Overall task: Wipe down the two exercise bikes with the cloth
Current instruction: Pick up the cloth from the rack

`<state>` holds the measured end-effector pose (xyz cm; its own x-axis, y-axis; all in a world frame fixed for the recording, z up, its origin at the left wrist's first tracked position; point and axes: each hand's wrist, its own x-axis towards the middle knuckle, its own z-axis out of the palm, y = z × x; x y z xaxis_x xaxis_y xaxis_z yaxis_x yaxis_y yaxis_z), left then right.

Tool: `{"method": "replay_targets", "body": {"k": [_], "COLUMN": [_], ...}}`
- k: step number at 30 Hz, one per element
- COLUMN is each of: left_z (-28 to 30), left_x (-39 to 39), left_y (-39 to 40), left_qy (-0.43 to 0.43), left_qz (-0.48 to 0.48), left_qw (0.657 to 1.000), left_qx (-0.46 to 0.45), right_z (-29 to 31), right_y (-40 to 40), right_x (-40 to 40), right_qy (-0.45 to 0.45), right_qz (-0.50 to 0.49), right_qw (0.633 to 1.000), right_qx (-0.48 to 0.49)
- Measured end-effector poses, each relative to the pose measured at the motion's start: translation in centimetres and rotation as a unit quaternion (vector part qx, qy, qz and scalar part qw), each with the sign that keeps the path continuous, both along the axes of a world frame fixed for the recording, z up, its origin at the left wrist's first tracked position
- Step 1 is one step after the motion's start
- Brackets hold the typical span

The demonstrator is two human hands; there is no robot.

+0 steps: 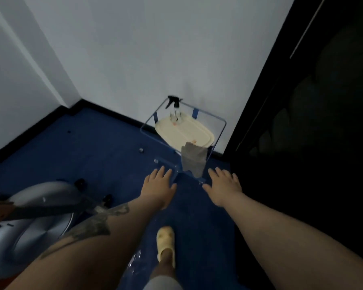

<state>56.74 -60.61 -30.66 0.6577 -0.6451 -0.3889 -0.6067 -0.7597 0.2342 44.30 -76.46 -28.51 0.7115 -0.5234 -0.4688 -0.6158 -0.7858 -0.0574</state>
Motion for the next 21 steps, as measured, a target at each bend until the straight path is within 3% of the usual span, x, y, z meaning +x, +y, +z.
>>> {"method": "replay_targets", "body": {"k": [4,9,16,21], "left_z": [-3.5,-8.2,-13.8,-14.4], "left_x": [5.3,10.9,13.2,13.5], "left_y": [-3.7,-7.4,-7.2,-6.3], "left_qy": [0.01,0.021,0.071,0.092], "left_qz": [-0.034,-0.084,-0.078,-0.055], "left_qw": [0.999,0.996,0.994,0.993], "left_qx": [0.003,0.002,0.013,0.04], "right_z": [-4.1,-9.4,-15.7,-16.1], "right_y": [-2.5,-5.9,-7.9,-8.6], "right_x": [6.1,12.6,15.4,15.4], "right_qy": [0.018,-0.06,0.012,-0.011], "right_qz": [-0.021,-0.034,-0.022,0.012], "right_qw": [0.999,0.997,0.996,0.994], "right_qx": [0.019,-0.017,-0.082,-0.109]}}
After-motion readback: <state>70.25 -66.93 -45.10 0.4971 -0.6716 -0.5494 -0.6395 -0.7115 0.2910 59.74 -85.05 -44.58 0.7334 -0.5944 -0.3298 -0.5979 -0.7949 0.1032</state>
